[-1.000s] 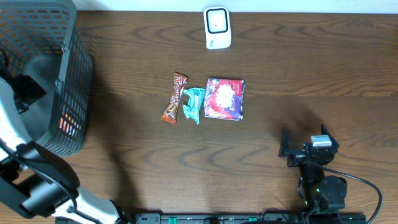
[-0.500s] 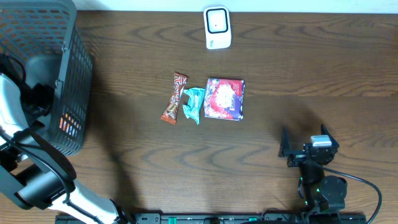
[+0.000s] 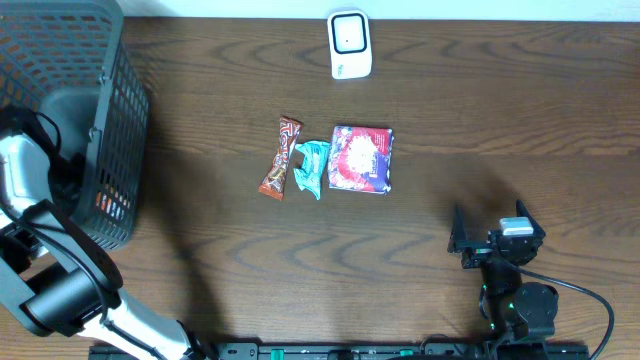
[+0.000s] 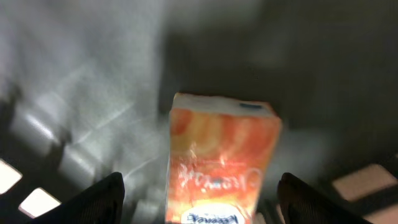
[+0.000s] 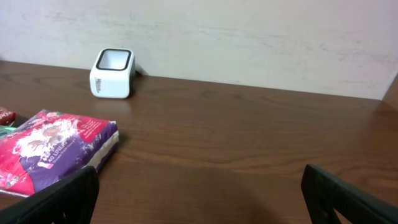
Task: Scan the item barcode
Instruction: 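Reach the left gripper into the basket and grasp the orange box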
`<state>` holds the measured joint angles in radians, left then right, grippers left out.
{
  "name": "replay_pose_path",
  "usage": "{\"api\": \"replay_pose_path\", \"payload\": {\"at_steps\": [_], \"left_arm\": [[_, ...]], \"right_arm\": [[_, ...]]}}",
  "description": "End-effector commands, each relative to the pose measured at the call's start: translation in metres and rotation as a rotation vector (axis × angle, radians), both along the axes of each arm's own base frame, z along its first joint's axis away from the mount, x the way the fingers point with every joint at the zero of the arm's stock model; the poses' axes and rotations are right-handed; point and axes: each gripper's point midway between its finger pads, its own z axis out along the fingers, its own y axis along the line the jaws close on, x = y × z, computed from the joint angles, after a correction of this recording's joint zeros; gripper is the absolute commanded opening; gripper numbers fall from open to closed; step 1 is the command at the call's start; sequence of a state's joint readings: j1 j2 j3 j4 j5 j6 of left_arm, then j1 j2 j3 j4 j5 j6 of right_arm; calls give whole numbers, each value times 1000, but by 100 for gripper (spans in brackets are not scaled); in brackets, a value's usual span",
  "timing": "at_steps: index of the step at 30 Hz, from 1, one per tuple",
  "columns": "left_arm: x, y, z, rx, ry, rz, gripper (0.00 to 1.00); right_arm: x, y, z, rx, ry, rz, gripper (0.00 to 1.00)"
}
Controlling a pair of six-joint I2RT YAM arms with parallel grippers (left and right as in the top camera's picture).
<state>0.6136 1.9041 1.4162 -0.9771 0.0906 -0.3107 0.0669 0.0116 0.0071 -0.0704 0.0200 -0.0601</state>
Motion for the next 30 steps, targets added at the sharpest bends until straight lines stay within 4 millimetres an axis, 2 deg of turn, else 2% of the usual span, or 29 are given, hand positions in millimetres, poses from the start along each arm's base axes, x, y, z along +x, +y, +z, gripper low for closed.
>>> {"api": "replay_pose_path", "payload": {"at_steps": [1, 4, 6, 9, 10, 13, 14, 18, 23, 28, 30], "left_arm": [[-12, -3, -16, -3, 39, 9, 79], [-15, -5, -26, -3, 40, 9, 78], [-17, -6, -31, -3, 41, 8, 71], [-17, -6, -35, 2, 38, 9, 48], [-17, -6, -35, 3, 36, 9, 36], [-16, -5, -35, 5, 34, 9, 12], [-16, -5, -35, 5, 33, 9, 8], [-10, -1, -28, 19, 13, 9, 8], [6, 11, 8, 73, -63, 10, 7], [30, 28, 79, 198, -243, 13, 7], [39, 34, 118, 272, -346, 14, 7]], "right_arm": [[0, -1, 0, -9, -2, -7, 99], [0, -1, 0, -9, -2, -7, 99], [0, -1, 0, -9, -2, -7, 99], [0, -1, 0, -9, -2, -7, 99], [0, -1, 0, -9, -2, -7, 99], [0, -1, 0, -9, -2, -7, 99], [0, -1, 0, -9, -2, -7, 99], [0, -1, 0, -9, -2, -7, 99], [0, -1, 0, -9, -2, -7, 99], [0, -1, 0, -9, -2, -7, 99], [0, -1, 0, -9, -2, -7, 99]]}}
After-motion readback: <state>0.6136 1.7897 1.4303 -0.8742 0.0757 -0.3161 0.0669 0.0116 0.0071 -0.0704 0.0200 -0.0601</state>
